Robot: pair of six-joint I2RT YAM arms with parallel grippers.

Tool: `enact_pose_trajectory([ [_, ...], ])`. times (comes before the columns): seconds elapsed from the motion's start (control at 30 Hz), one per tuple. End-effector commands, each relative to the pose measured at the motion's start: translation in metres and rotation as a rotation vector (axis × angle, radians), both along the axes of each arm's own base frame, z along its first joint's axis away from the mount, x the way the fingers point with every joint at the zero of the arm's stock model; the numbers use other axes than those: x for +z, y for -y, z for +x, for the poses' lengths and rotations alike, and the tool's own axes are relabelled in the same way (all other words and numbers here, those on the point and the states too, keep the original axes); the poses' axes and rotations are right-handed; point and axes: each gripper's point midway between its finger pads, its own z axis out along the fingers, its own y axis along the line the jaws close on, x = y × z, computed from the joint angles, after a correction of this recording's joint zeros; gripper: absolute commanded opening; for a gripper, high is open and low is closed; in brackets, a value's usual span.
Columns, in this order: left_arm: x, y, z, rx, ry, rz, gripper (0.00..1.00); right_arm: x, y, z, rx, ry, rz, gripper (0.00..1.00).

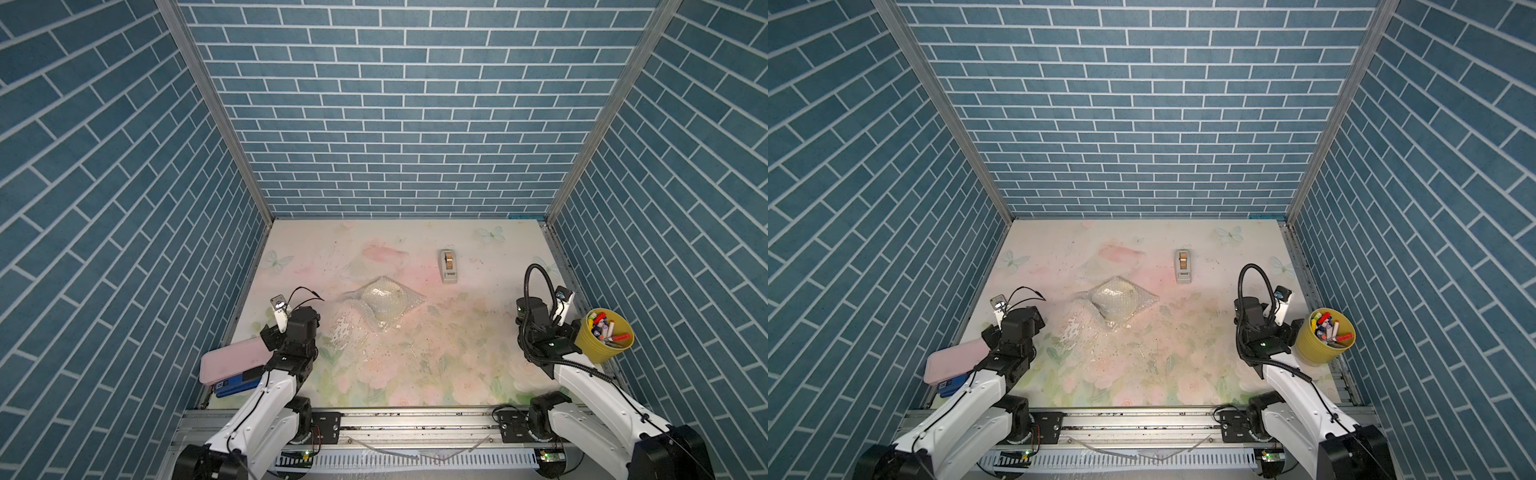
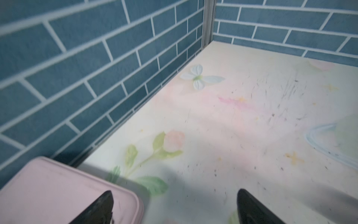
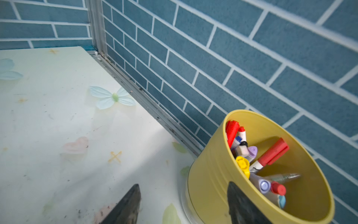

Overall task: Wrap dinner plates in bubble wrap
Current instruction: Reset both arms

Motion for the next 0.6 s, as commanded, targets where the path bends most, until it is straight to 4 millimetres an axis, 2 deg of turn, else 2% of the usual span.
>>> enact_pose_trajectory([
  [0.0, 0.038, -0.003, 0.024, -0.042, 0.009, 0.165, 1.00, -0.008, -0.004, 0.025, 0.069, 0.057, 0.027, 0.71],
  [0.07, 0.017, -0.010, 0.014, 0.045, 0.010, 0.090, 1.00, -0.011, -0.013, 0.046, 0.165, 0.056, 0.027, 0.72],
  [0.1, 0.014, -0.006, 0.016, 0.038, 0.032, 0.046, 1.00, -0.012, -0.018, 0.054, 0.209, 0.066, 0.024, 0.73],
  [0.17, 0.017, 0.011, 0.035, -0.096, 0.108, 0.045, 1.00, -0.011, -0.033, 0.074, 0.346, 0.112, 0.040, 0.74],
  [0.2, 0.020, 0.012, 0.041, -0.110, 0.153, 0.040, 1.00, -0.013, -0.037, 0.082, 0.391, 0.118, 0.051, 0.74],
  [0.27, 0.016, 0.007, 0.055, -0.140, 0.198, -0.008, 1.00, -0.016, -0.042, 0.098, 0.477, 0.138, 0.105, 0.74],
  [0.33, 0.005, -0.001, 0.071, -0.157, 0.144, -0.081, 1.00, -0.020, -0.043, 0.113, 0.532, 0.162, 0.142, 0.77],
  [0.4, -0.005, -0.009, 0.086, -0.163, 0.076, -0.153, 1.00, -0.043, -0.048, 0.127, 0.594, 0.154, 0.163, 0.80],
  [0.43, -0.010, -0.008, 0.096, -0.200, 0.046, -0.196, 1.00, -0.052, -0.051, 0.132, 0.607, 0.110, 0.160, 0.85],
  [0.47, -0.015, -0.005, 0.105, -0.245, 0.017, -0.229, 1.00, -0.054, -0.051, 0.134, 0.615, 0.068, 0.212, 0.94],
  [0.5, -0.016, -0.001, 0.112, -0.288, 0.005, -0.237, 1.00, -0.052, -0.049, 0.138, 0.622, 0.101, 0.215, 0.99],
  [0.57, -0.009, 0.015, 0.122, -0.408, 0.021, -0.198, 1.00, -0.052, -0.043, 0.136, 0.594, 0.106, 0.223, 0.99],
])
